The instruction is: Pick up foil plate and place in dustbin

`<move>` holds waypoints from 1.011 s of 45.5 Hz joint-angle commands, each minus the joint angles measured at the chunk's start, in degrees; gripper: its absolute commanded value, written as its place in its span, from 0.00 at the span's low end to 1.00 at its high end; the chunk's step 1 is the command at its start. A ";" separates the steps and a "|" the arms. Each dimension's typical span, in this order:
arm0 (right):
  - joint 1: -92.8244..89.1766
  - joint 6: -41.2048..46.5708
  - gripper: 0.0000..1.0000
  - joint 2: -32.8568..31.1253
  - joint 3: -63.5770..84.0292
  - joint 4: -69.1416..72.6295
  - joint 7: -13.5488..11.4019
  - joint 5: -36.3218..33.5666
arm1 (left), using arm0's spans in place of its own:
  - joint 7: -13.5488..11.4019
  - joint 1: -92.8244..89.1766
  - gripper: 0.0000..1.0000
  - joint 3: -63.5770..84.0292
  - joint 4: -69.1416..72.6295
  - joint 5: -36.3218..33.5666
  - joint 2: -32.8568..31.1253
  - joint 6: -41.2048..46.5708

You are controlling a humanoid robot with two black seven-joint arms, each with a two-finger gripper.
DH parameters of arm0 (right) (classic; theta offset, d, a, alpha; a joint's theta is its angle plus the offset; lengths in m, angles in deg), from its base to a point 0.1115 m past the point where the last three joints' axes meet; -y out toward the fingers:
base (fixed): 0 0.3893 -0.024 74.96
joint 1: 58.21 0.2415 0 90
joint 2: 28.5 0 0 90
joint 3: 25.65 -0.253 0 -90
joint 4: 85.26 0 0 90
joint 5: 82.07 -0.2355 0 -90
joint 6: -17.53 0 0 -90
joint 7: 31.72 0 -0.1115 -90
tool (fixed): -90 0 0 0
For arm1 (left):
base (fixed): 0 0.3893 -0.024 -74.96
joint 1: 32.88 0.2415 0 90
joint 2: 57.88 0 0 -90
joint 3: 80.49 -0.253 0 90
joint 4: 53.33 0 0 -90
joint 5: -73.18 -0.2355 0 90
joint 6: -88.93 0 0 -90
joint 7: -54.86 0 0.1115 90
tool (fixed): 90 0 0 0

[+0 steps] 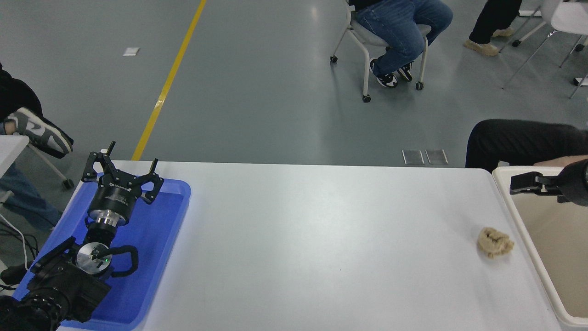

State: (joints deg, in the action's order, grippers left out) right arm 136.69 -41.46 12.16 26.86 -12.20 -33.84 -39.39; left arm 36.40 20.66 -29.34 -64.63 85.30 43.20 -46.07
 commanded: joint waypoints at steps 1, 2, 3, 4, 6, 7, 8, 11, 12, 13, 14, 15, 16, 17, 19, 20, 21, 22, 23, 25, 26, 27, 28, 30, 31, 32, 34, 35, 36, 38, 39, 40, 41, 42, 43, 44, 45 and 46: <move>19.54 10.55 1.00 6.44 13.31 11.39 -0.08 -6.20 | 0.00 0.08 1.00 0.00 0.14 0.00 0.17 0.00; 21.12 10.99 1.00 7.50 14.80 12.44 -0.08 -7.52 | 0.00 0.16 1.00 0.00 -0.03 0.00 0.18 0.00; 22.79 11.34 1.00 8.38 16.21 13.49 -0.08 -8.66 | 0.00 0.17 1.00 0.00 -0.03 0.00 0.18 0.00; 24.29 11.69 1.00 9.25 17.44 14.38 -0.08 -9.72 | 0.00 0.17 1.00 0.00 -0.03 0.00 0.18 0.00; 27.01 12.40 1.00 10.92 18.77 16.13 -0.08 -11.56 | 0.00 0.17 1.00 0.00 -0.03 0.00 0.26 0.00; 28.16 12.83 1.00 11.89 19.21 16.84 -0.08 -12.53 | 0.00 0.17 1.00 0.00 -0.03 0.00 0.26 0.00; 29.30 13.36 1.00 12.77 19.47 17.54 -0.08 -13.58 | 0.00 0.17 1.00 0.00 0.14 0.00 0.26 0.00; 32.03 13.98 1.00 15.23 19.83 18.60 -0.08 -16.57 | 0.00 0.17 1.00 0.00 -0.03 0.00 0.26 0.00; 32.91 13.98 1.00 16.02 19.91 18.78 -0.08 -17.45 | 0.00 0.17 1.00 0.00 0.14 0.00 0.26 0.00; 33.61 13.98 1.00 16.90 20.00 18.87 -0.08 -18.16 | -0.09 0.17 1.00 0.00 0.14 0.00 0.26 0.00; 34.31 13.98 1.00 17.78 20.00 18.95 -0.08 -18.69 | 0.00 0.17 1.00 0.00 -0.03 0.00 0.26 0.00; 34.93 13.98 1.00 18.57 20.09 19.04 -0.25 -19.04 | 0.00 0.17 1.00 0.00 0.14 0.00 0.26 0.00; 35.63 13.98 1.00 19.45 20.00 19.13 -0.43 -19.48 | -0.09 0.17 1.00 0.00 0.14 0.00 0.26 0.00; 36.07 13.98 1.00 20.15 20.00 19.22 -0.43 -19.74 | -0.09 0.17 1.00 0.00 -0.03 0.00 0.26 0.00; 37.13 13.98 1.00 21.47 20.00 19.57 -0.43 -20.10 | -0.09 0.17 1.00 0.00 0.14 0.00 0.26 0.00; 37.48 13.98 1.00 22.09 20.00 19.66 -0.43 -20.62 | -0.09 0.17 1.00 0.00 0.14 0.00 0.26 0.00; 37.92 13.98 1.00 22.53 20.00 20.01 -0.43 -21.06 | -0.09 0.17 1.00 0.00 -0.03 0.00 0.26 0.00; 38.36 13.98 1.00 23.06 20.00 20.27 -0.51 -21.50 | -0.09 0.17 1.00 0.00 -0.03 0.00 0.26 0.00; 38.63 13.98 1.00 23.50 20.00 20.62 -0.52 -22.03 | -0.09 0.17 1.00 0.00 -0.03 0.00 0.26 0.00; 39.42 13.98 1.00 24.20 20.18 21.32 -0.60 -22.91 | -0.09 0.25 1.00 0.00 -0.03 0.00 0.26 0.00; 39.94 13.98 1.00 24.38 20.27 21.76 -0.69 -23.34 | -0.09 0.25 1.00 0.00 -0.03 0.00 0.26 0.00; 40.38 13.98 1.00 24.47 20.35 22.20 -0.69 -23.61 | -0.09 0.25 1.00 0.00 0.14 0.00 0.26 0.00; 40.91 13.98 1.00 24.56 20.53 22.73 -0.69 -23.79 | -0.09 0.25 1.00 0.00 0.14 0.00 0.26 0.00; 42.05 13.98 1.00 24.56 21.32 23.61 -0.69 -24.14 | -0.09 0.25 1.00 0.09 -0.03 0.00 0.26 0.00; 42.58 13.98 1.00 24.56 21.58 24.05 -0.69 -24.23 | -0.09 0.25 1.00 0.00 -0.03 0.00 0.26 0.00; 43.19 13.98 1.00 24.56 21.93 24.57 -0.69 -24.31 | -0.09 0.25 1.00 0.00 -0.03 0.00 0.26 0.00; 43.90 13.98 1.00 24.47 22.29 25.45 -0.69 -24.32 | -0.09 0.25 1.00 0.09 0.14 0.00 0.26 0.00; 44.16 13.98 1.00 24.47 22.37 25.81 -0.69 -24.32 | -0.09 0.25 1.00 0.09 0.14 0.00 0.26 0.00; 44.25 13.98 1.00 24.38 22.38 26.16 -0.69 -24.40 | 0.00 0.25 1.00 0.09 0.14 0.00 0.26 0.00; 44.52 13.98 1.00 24.38 22.46 26.51 -0.69 -25.28 | -0.09 0.25 1.00 0.09 0.14 0.00 0.26 0.00; 44.60 13.98 1.00 24.29 22.46 26.60 -0.69 -26.33 | -0.09 0.25 1.00 0.09 -0.03 0.00 0.26 0.00; 44.60 13.98 1.00 24.38 22.55 26.60 -0.69 -27.64 | -0.09 0.25 1.00 0.09 -0.03 0.00 0.26 0.00; 44.69 13.98 1.00 24.38 22.55 26.60 -0.69 -29.22 | -0.09 0.25 1.00 0.00 0.14 0.00 0.26 0.00; 44.69 13.98 1.00 24.47 22.73 26.60 -0.69 -30.63 | -0.09 0.25 1.00 0.00 -0.03 0.00 0.26 0.00; 44.78 13.98 1.00 24.56 22.99 26.60 -0.78 -31.95 | -0.09 0.25 1.00 0.09 0.14 0.00 0.35 0.00; 45.13 13.98 1.00 24.64 23.16 26.60 -0.69 -32.92 | -0.09 0.25 1.00 0.09 -0.03 0.00 0.35 0.00; 45.48 13.98 1.00 24.64 23.17 26.69 -0.69 -33.54 | -0.09 0.25 1.00 0.09 -0.03 0.00 0.35 0.00; 45.74 13.98 1.00 24.64 23.17 26.78 -0.69 -33.89 | -0.09 0.25 1.00 0.09 -0.03 0.00 0.26 0.00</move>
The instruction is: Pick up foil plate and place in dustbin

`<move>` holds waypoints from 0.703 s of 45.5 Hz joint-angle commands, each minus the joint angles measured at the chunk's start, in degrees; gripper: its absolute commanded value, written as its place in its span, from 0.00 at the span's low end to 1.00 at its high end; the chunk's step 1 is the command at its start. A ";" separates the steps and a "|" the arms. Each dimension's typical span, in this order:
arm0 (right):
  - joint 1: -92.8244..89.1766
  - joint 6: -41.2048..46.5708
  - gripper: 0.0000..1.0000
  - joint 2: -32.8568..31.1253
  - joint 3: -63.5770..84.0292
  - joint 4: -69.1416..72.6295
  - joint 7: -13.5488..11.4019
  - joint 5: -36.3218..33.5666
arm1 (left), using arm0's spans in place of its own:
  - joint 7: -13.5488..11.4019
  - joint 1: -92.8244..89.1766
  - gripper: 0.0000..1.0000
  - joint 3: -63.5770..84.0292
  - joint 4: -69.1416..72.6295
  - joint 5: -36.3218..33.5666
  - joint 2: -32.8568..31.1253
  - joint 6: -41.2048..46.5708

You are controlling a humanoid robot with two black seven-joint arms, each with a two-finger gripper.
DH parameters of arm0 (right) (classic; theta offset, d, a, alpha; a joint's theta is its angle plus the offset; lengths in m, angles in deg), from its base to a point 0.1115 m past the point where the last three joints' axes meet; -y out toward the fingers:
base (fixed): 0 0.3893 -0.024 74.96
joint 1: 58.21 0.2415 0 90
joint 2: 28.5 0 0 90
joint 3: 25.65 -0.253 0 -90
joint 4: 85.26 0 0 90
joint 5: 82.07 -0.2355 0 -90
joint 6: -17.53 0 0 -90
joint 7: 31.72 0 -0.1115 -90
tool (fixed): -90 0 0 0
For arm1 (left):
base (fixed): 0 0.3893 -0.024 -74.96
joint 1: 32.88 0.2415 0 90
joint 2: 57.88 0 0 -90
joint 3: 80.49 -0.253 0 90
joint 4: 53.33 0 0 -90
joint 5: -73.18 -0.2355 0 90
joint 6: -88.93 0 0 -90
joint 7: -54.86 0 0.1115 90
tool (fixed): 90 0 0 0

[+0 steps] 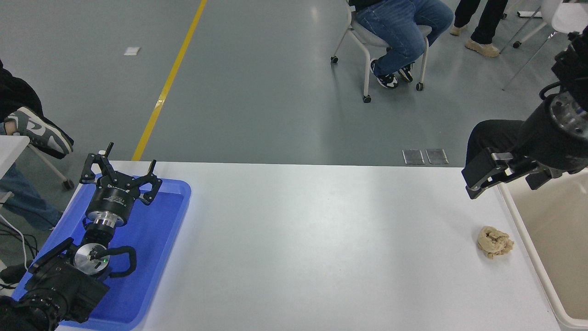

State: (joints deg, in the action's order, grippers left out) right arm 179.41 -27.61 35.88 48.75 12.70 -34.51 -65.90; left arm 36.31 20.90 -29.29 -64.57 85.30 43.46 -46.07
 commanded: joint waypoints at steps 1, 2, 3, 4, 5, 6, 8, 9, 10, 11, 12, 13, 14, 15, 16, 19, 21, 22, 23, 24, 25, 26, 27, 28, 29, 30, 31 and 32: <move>3.37 0.13 1.00 0.93 1.27 1.97 -0.02 -7.47 | 0.00 0.02 1.00 0.04 0.08 0.00 0.00 0.00; 3.64 0.13 1.00 0.93 1.27 2.04 -0.02 -7.47 | 0.00 0.02 1.00 0.04 -0.09 0.00 0.00 0.00; 3.81 0.13 1.00 0.93 1.27 2.04 -0.02 -7.47 | 0.00 0.02 1.00 0.04 0.08 0.00 0.00 0.00; 3.90 0.13 1.00 0.93 1.27 2.04 -0.02 -7.47 | 0.00 0.02 1.00 0.04 0.08 0.00 0.00 0.00; 3.99 0.13 1.00 0.93 1.27 2.04 -0.02 -7.56 | 0.00 0.02 1.00 0.04 0.08 0.00 0.00 0.00; 4.17 0.13 1.00 0.93 1.27 2.04 -0.02 -7.56 | 0.00 0.02 1.00 -0.05 0.08 0.00 0.00 0.00; 4.60 0.13 1.00 0.93 1.27 2.04 -0.02 -7.91 | 0.00 0.02 1.00 -0.05 0.08 0.00 0.00 0.00; 4.78 0.13 1.00 0.93 1.18 2.04 -0.02 -8.00 | 0.00 0.02 1.00 -0.05 -0.09 0.00 0.00 0.00; 4.96 0.13 1.00 1.02 1.09 2.04 -0.02 -8.09 | 0.00 0.02 1.00 0.04 0.08 0.00 0.00 0.00; 5.05 0.13 1.00 1.11 1.01 2.04 -0.02 -8.09 | 0.00 0.02 1.00 -0.05 -0.09 0.00 0.00 0.00; 5.05 0.13 1.00 1.19 0.92 2.04 -0.02 -8.26 | 0.00 0.02 1.00 -0.05 -0.09 0.00 0.00 0.00; 5.05 0.13 1.00 1.37 0.83 2.04 0.06 -8.26 | 0.00 0.02 1.00 0.04 -0.09 0.00 0.00 0.00; 5.05 0.13 1.00 1.63 0.83 2.04 0.06 -8.26 | 0.00 0.02 1.00 -0.05 -0.09 0.00 0.09 0.00; 5.05 0.13 1.00 1.89 0.83 2.04 0.06 -8.26 | 0.00 0.02 1.00 -0.05 0.08 0.00 0.00 0.00; 5.05 0.13 1.00 2.16 0.83 2.04 0.06 -8.26 | 0.00 0.02 1.00 -0.05 0.08 0.00 0.00 0.00; 5.05 0.13 1.00 2.34 0.83 2.04 0.06 -8.26 | 0.00 0.02 1.00 0.04 0.08 0.00 0.00 0.00; 5.05 0.13 1.00 2.34 0.74 2.04 0.06 -8.26 | 0.00 0.02 1.00 0.04 0.08 0.00 0.00 0.00; 4.96 0.13 1.00 2.34 0.74 2.04 0.06 -8.26 | 0.00 0.02 1.00 -0.05 0.08 0.00 0.00 0.00; 4.96 0.13 1.00 2.34 0.74 2.04 0.06 -8.26 | 0.00 0.02 1.00 0.04 -0.09 0.00 0.00 0.00; 4.87 0.13 1.00 2.34 0.91 2.04 -0.02 -8.18 | 0.00 0.02 1.00 -0.05 -0.09 0.00 0.09 0.00; 4.87 0.13 1.00 2.25 0.92 2.04 0.06 -8.00 | 0.00 0.02 1.00 -0.05 -0.09 0.00 0.00 0.00; 4.78 0.13 1.00 2.16 0.92 2.04 0.06 -8.00 | 0.00 0.02 1.00 -0.05 -0.09 0.00 0.00 0.00; 4.78 0.13 1.00 2.16 0.92 2.04 0.06 -8.00 | 0.00 0.02 1.00 -0.05 0.08 0.00 0.00 0.00; 4.78 0.13 1.00 2.16 0.92 2.04 0.06 -8.00 | 0.00 0.02 1.00 -0.05 -0.09 0.00 0.00 0.00; 4.78 0.13 1.00 2.16 0.83 2.04 0.06 -8.00 | 0.00 0.02 1.00 0.04 -0.09 0.00 0.00 0.00; 4.78 0.13 1.00 2.25 0.83 2.04 0.06 -8.00 | 0.00 0.02 1.00 0.04 -0.09 0.00 0.00 0.00; 4.70 0.13 1.00 2.25 0.83 2.04 0.06 -8.00 | 0.00 0.02 1.00 -0.05 0.08 0.00 0.00 0.00; 4.69 0.13 1.00 2.34 0.74 2.04 0.06 -8.00 | 0.00 0.02 1.00 -0.05 -0.09 0.00 0.00 0.00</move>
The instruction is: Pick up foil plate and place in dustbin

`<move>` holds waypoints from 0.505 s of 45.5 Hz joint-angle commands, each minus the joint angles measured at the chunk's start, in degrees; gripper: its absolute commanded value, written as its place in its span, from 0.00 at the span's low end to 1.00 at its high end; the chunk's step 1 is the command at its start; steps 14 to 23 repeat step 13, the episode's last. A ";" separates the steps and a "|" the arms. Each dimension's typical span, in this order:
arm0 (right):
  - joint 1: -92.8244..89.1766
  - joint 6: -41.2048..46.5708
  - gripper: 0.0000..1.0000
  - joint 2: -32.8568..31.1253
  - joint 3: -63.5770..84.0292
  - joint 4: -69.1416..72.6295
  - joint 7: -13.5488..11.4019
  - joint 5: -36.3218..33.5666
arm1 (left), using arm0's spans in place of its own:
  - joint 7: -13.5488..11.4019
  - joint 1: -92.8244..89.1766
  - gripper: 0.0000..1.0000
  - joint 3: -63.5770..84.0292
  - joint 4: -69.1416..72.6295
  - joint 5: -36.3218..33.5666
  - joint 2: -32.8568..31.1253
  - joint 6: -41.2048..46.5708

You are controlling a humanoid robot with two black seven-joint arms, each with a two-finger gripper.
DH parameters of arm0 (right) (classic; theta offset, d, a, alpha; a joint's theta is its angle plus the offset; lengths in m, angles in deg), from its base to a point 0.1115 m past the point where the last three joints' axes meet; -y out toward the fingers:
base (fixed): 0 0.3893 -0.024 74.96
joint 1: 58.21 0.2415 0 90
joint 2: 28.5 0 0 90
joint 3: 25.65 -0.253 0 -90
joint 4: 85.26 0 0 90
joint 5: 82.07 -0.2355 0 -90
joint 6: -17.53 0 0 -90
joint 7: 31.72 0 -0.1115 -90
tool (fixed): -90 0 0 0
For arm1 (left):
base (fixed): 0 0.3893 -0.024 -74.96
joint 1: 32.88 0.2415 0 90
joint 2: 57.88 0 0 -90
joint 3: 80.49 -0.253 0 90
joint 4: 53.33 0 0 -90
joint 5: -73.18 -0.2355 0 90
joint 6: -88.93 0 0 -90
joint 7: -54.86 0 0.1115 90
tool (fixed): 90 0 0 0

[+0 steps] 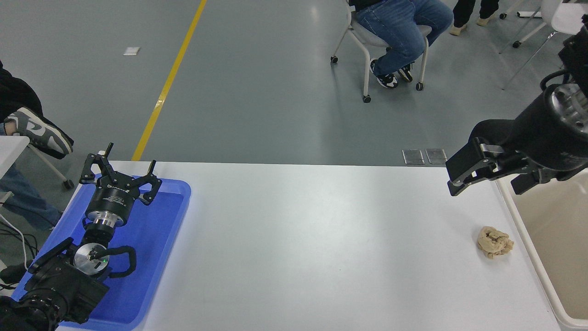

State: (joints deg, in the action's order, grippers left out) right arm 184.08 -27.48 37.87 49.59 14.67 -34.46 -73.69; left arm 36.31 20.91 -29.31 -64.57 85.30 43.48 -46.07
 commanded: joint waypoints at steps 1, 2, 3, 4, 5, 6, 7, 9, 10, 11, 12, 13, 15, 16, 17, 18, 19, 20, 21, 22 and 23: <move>-0.06 0.01 1.00 0.34 -0.09 0.07 0.02 -0.20 | 0.00 0.00 1.00 -0.03 0.08 0.00 0.07 0.00; -0.14 0.01 1.00 0.34 -0.09 0.07 0.02 -0.12 | 0.00 0.00 1.00 0.06 0.08 0.00 -0.02 0.00; -0.15 0.01 1.00 0.34 -0.18 0.07 0.02 -0.12 | 0.00 0.00 1.00 -0.03 -0.09 0.00 -0.02 0.00; -0.23 0.01 1.00 0.25 -0.18 0.07 0.02 -0.20 | 0.00 0.00 1.00 -0.03 -0.10 0.00 -0.02 0.00; -0.41 0.01 1.00 0.25 -0.18 0.07 0.02 -0.12 | 0.00 0.00 1.00 -0.03 0.08 0.00 -0.02 0.00; -0.41 0.01 1.00 0.25 -0.18 0.07 0.02 -0.12 | 0.00 0.00 1.00 -0.03 0.08 0.00 -0.02 0.00; -0.41 0.01 1.00 0.25 -0.18 0.07 0.02 -0.12 | 0.00 0.00 1.00 -0.03 -0.09 0.00 -0.02 0.00; -0.41 0.01 1.00 0.17 -0.27 0.07 0.02 -0.12 | 0.00 0.00 1.00 0.06 0.08 0.00 -0.02 0.00; -0.41 0.01 1.00 0.17 -0.27 0.07 0.02 -0.12 | 0.00 0.00 1.00 0.06 -0.09 0.00 -0.02 0.00; -0.41 0.01 1.00 0.08 -0.27 0.07 0.02 -0.03 | 0.00 0.00 1.00 0.06 0.08 0.00 -0.02 0.00; -0.41 0.01 1.00 -0.01 -0.27 0.07 0.02 -0.03 | 0.00 0.00 1.00 -0.03 -0.09 0.00 -0.02 0.00; -0.41 0.01 1.00 -0.10 -0.18 0.07 0.02 0.06 | 0.00 0.00 1.00 0.06 -0.10 0.00 -0.02 0.00; -0.41 0.01 1.00 -0.10 -0.18 0.07 0.02 0.06 | 0.00 0.00 1.00 0.06 -0.10 0.00 -0.02 0.00; -0.41 0.01 1.00 -0.10 -0.18 0.07 0.02 0.06 | 0.00 0.00 1.00 0.06 -0.10 0.00 -0.02 0.00; -0.41 0.01 1.00 -0.10 -0.18 0.07 0.02 0.06 | 0.00 0.00 1.00 0.06 -0.10 0.00 -0.02 0.00; -0.41 0.01 1.00 -0.10 -0.18 0.07 0.02 0.06 | 0.00 0.00 1.00 0.06 -0.10 0.00 -0.02 0.00; -0.41 0.01 1.00 -0.10 -0.18 0.07 0.02 0.06 | 0.00 0.00 1.00 0.06 -0.10 0.00 -0.02 0.00; -0.41 0.01 1.00 -0.10 -0.18 0.07 0.02 0.06 | 0.00 0.00 1.00 0.06 -0.10 0.00 -0.02 0.00; -0.41 0.01 1.00 -0.10 -0.18 0.07 0.02 0.06 | 0.00 0.00 1.00 0.06 -0.10 0.00 -0.02 0.00; -0.41 0.01 1.00 -0.10 -0.18 0.07 0.02 0.06 | 0.00 0.00 1.00 0.06 -0.10 0.00 -0.02 0.00; -0.41 0.01 1.00 -0.10 -0.18 0.07 0.02 0.06 | 0.00 0.00 1.00 0.06 -0.10 0.00 -0.02 0.00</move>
